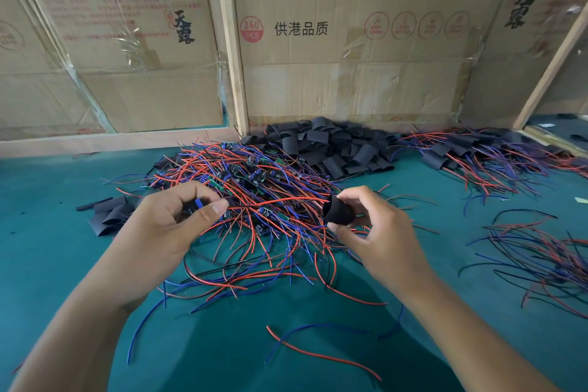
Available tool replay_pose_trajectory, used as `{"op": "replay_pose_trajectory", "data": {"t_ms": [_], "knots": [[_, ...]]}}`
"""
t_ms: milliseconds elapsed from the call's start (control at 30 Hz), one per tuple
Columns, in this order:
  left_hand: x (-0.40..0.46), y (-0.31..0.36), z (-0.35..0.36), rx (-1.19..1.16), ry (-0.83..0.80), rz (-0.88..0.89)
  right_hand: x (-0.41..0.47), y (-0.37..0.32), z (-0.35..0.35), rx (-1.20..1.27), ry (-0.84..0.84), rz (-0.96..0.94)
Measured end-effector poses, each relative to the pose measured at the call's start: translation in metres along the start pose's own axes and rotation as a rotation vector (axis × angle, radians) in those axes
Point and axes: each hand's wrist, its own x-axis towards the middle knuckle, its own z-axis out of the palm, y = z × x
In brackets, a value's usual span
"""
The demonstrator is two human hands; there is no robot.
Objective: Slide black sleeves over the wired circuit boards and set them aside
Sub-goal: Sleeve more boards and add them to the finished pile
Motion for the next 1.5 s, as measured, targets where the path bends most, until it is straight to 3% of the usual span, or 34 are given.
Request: {"op": "replay_pose_trajectory", "data": {"t_ms": [500, 1500], "knots": [[0.0, 0.0, 0.004, 0.014, -0.03, 0.006, 0.0, -0.001, 0.001, 0.024, 0.051, -0.07], [0.003, -0.008, -0.001, 0.07, -0.096, 0.155, 0.003, 0.006, -0.007, 0.14, -0.076, -0.112]]}}
